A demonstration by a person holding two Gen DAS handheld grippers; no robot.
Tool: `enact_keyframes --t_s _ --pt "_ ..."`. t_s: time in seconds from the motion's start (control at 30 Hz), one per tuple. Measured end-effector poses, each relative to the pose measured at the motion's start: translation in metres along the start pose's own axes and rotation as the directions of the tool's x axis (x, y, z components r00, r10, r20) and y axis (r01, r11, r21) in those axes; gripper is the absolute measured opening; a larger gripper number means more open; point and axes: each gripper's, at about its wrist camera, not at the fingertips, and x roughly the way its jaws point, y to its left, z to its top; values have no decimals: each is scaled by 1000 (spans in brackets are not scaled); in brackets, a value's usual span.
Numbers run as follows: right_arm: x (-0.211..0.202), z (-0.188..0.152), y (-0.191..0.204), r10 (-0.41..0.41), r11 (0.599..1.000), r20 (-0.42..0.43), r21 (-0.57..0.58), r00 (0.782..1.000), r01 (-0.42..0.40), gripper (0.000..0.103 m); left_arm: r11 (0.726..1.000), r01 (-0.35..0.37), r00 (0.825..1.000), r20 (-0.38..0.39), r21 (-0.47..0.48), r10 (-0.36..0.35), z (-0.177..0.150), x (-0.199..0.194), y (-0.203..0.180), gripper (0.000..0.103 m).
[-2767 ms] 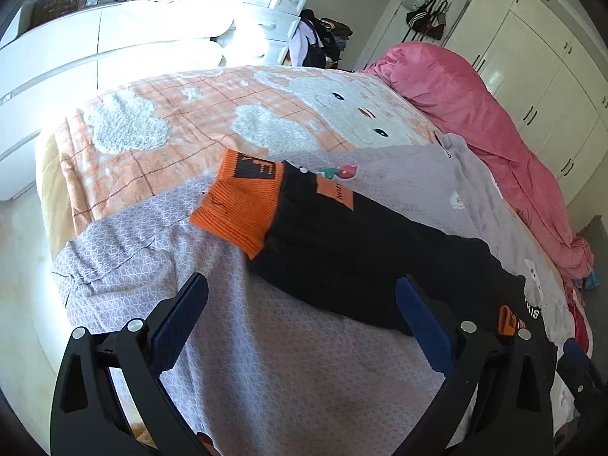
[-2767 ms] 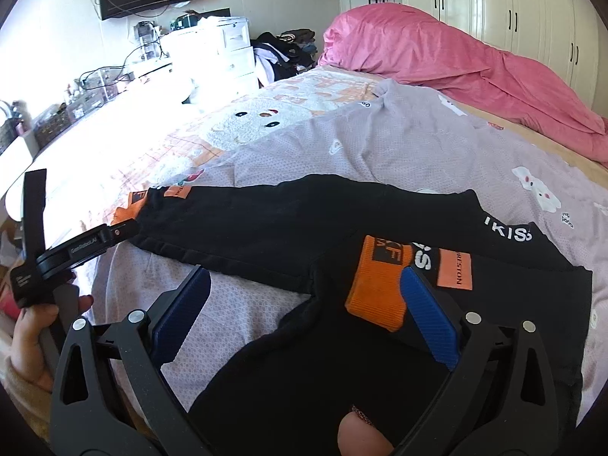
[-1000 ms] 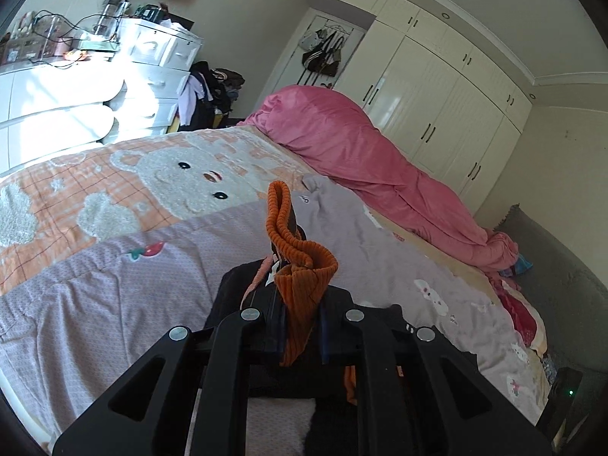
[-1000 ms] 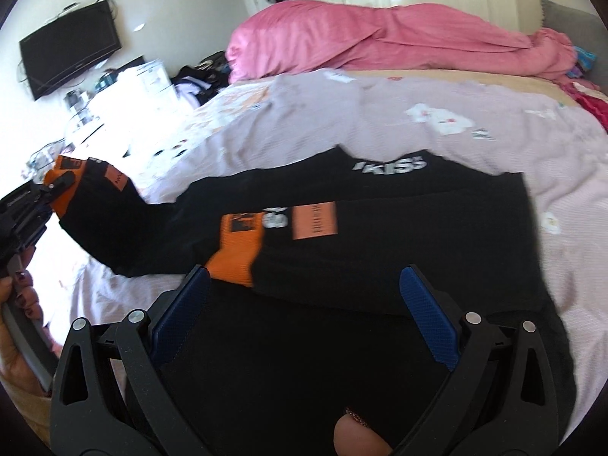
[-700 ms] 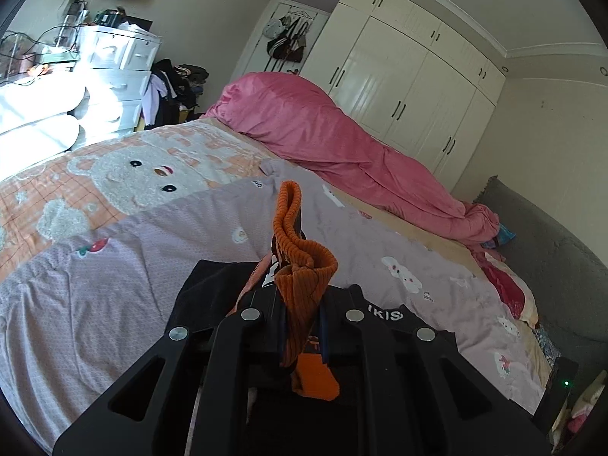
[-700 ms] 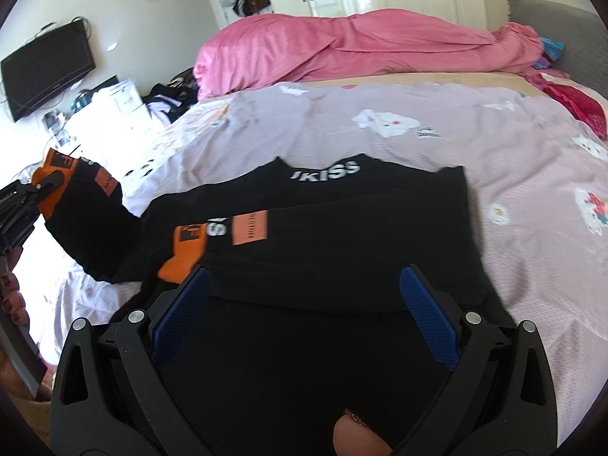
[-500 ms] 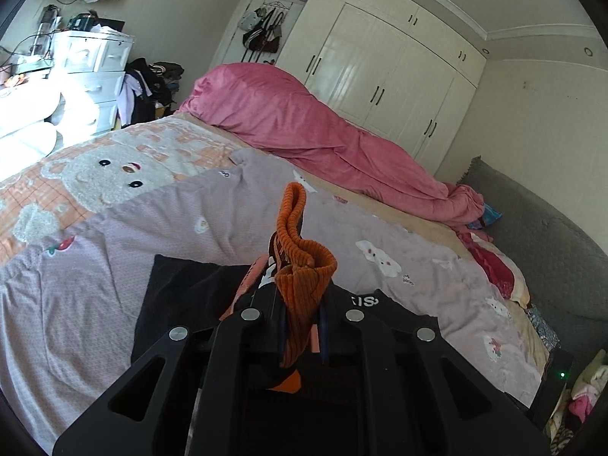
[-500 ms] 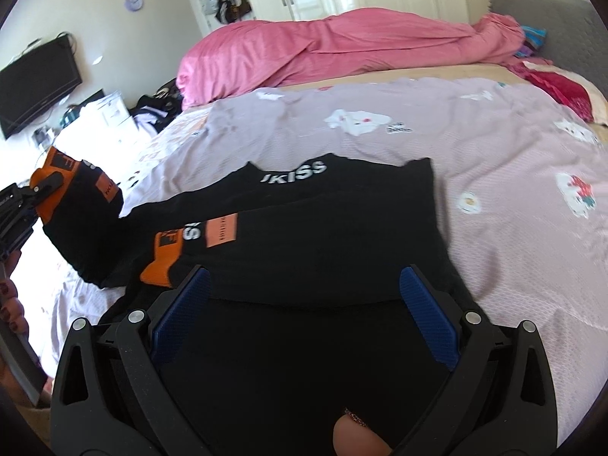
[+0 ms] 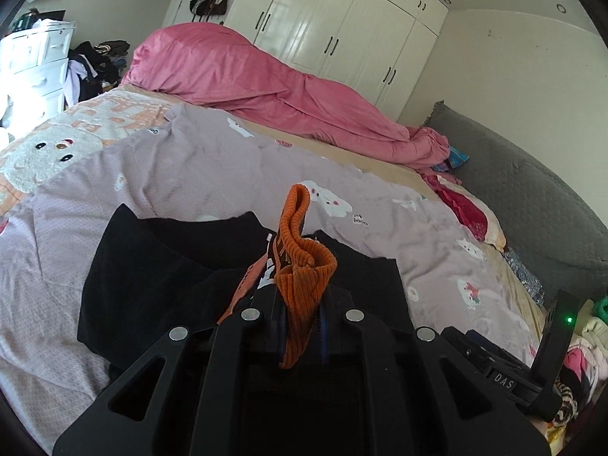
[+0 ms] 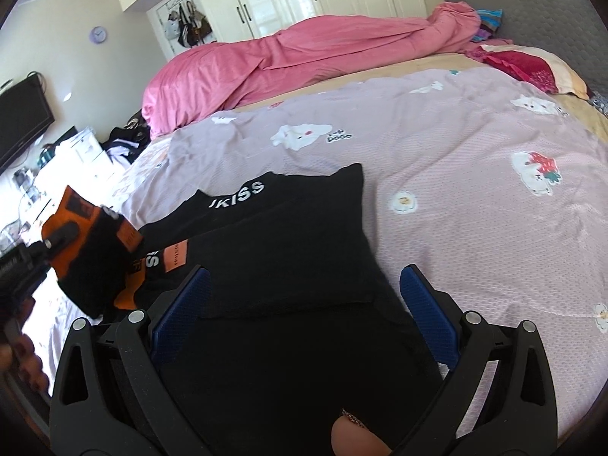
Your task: Fold small clothes
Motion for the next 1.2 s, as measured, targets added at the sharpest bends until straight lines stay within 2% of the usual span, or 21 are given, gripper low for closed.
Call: enact_keyframes --t_s 0.17,0.23,0.33,0.37,0.43,0.53,0.7,0.77,0.83,0.93,1.03,1.1,1.17,1.2 --pt "0 2 -8 1 1000 3 27 1000 -1 94 999 28 997 -79 43 -24 -16 23 -17 12" --pt "1 2 -10 3 999 0 35 1000 -3 94 998 40 993 -110 54 -33 -22 31 -21 15" --pt "3 2 -13 0 999 -6 38 1000 1 94 996 63 986 -161 65 -52 -29 39 -23 22" --pt "4 2 -14 1 999 -9 41 1000 -1 94 995 66 984 -172 69 -53 -31 40 -23 28" --pt "6 1 -15 5 999 -18 54 1000 -4 94 995 69 982 -178 69 -56 -34 38 -21 40" --pt "11 -3 -11 16 999 -34 49 999 -14 94 996 78 982 -179 50 -68 -34 36 -18 47" --pt "20 -11 6 43 999 -68 3 997 -42 94 999 19 989 -145 45 -12 -33 29 -6 47" --pt "25 -17 15 61 998 -89 -19 994 -63 94 999 -18 991 -132 37 23 -31 26 3 55" --pt "33 -24 26 82 995 -130 -39 988 -88 92 997 -65 991 -117 42 70 -30 23 11 57" --pt "48 -36 41 113 991 -197 -47 974 -125 82 992 -121 987 -98 44 124 -29 16 22 58" --pt "60 -46 51 125 989 -241 -42 962 -139 71 987 -155 984 -86 41 158 -29 12 31 67" --pt "65 -52 56 146 987 -256 -27 956 -158 59 986 -164 983 -84 36 166 -29 10 35 69" --pt "68 -55 59 155 986 -256 -25 954 -167 51 986 -167 982 -84 27 168 -30 9 40 70" --pt "69 -56 61 160 985 -248 -29 956 -172 42 986 -166 982 -84 23 167 -31 8 41 70"
